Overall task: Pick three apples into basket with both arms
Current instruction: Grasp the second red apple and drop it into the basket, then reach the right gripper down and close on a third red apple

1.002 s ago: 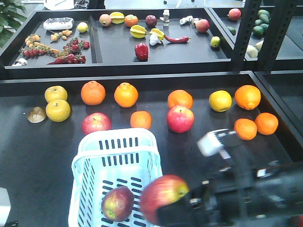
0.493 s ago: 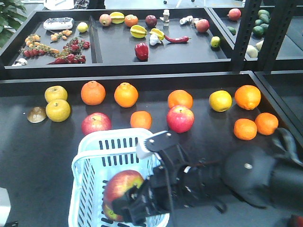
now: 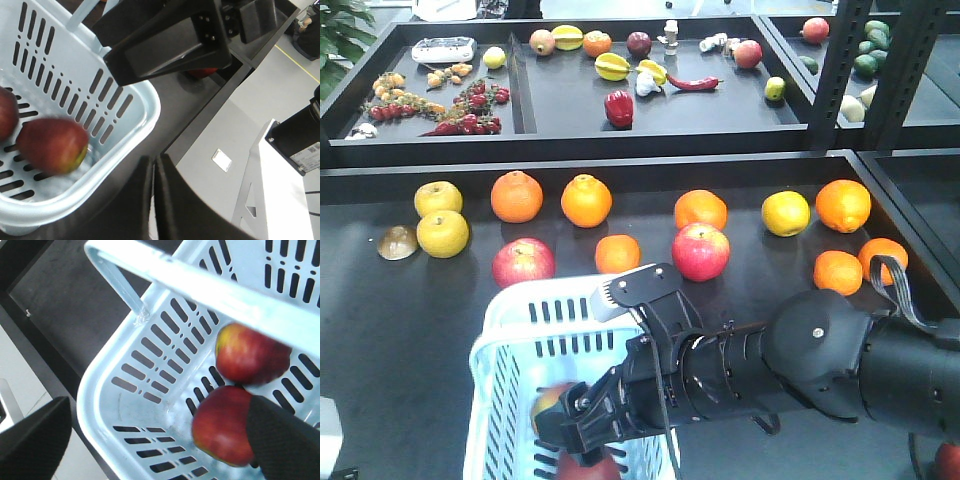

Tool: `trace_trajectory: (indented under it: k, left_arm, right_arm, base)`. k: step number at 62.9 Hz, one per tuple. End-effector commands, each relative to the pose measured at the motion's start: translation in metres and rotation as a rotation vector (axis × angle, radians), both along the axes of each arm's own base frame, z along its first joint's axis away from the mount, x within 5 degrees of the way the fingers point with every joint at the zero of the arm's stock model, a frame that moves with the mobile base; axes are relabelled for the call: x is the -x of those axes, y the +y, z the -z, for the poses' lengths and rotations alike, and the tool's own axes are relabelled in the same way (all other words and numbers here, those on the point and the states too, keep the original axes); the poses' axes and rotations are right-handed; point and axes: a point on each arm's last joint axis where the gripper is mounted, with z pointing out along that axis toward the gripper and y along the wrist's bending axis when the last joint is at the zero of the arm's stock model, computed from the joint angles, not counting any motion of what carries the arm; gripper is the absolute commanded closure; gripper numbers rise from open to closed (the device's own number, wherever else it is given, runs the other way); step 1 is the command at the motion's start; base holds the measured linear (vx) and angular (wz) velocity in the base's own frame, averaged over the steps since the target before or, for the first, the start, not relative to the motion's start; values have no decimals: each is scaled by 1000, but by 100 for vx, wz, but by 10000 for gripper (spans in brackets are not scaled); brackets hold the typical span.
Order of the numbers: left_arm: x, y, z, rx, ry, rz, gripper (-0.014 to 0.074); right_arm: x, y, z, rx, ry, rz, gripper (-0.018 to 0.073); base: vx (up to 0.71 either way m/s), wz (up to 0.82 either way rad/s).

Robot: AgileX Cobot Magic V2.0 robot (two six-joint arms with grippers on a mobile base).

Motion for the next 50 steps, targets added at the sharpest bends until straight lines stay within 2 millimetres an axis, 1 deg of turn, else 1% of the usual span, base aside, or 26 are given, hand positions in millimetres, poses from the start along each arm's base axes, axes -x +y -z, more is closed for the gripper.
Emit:
trace_trajectory:
  k: [1, 5, 8, 12, 13, 19, 20, 21, 24, 26, 31, 36, 41, 46, 50]
  left_arm:
    - [-4, -1, -10, 54, -14, -20, 603]
    - [-4, -1, -10, 54, -14, -20, 603]
    - [-4, -1, -10, 54, -14, -20, 603]
    - [-4, -1, -10, 54, -14, -20, 603]
    - [-4, -1, -10, 54, -14, -20, 603]
    - [-4, -1, -10, 54, -14, -19, 603]
    - [-4, -1, -10, 54, -14, -19, 603]
    - [-4, -1, -10, 54, -14, -19, 603]
    - [-4, -1, -10, 54, -14, -19, 603]
    - [-4, -1, -10, 54, -14, -19, 603]
    - [-4, -1, -10, 55, -13, -20, 603]
    - [-4, -1, -10, 55, -13, -20, 603]
    - [-4, -1, -10, 55, -13, -20, 603]
    - [-4, -1, -10, 55, -13, -20, 603]
    - [-4, -1, -10, 55, -13, -20, 603]
  right_arm:
    - [1, 2, -20, -56, -31, -13, -85]
    - [6, 2, -23, -65, -8, -41, -44]
    - [9, 1, -26, -76, 11, -58, 6]
    - [15, -1, -31, -91, 63, -83, 107]
    - [17, -3, -33, -94, 71, -86, 119]
    - [24, -11, -41, -80, 107, -104, 317]
    - [25, -12, -42, -74, 113, -104, 365]
    - [26, -15, -44, -66, 111, -103, 381]
    - [28, -23, -49, -33, 92, -106, 508]
    - [29, -28, -50, 2, 77, -109, 571]
    - [30, -47, -56, 75, 93, -34, 571]
    - [29, -73, -62, 175, 101, 70, 568]
    - [29, -104, -66, 342, 85, 178, 567]
    - [27, -143, -72, 525, 57, 360, 565]
    - [26, -168, -77, 641, 19, 479, 565]
  base:
    - [0, 0]
    - [0, 0]
    - [0, 0]
    - [0, 0]
    - [0, 0]
    - [0, 0]
    - [0, 0]
    - [0, 0]
    - [0, 0]
    - [0, 0]
    - [0, 0]
    - [0, 0]
    - [0, 0]
    - [0, 0]
    - [0, 0]
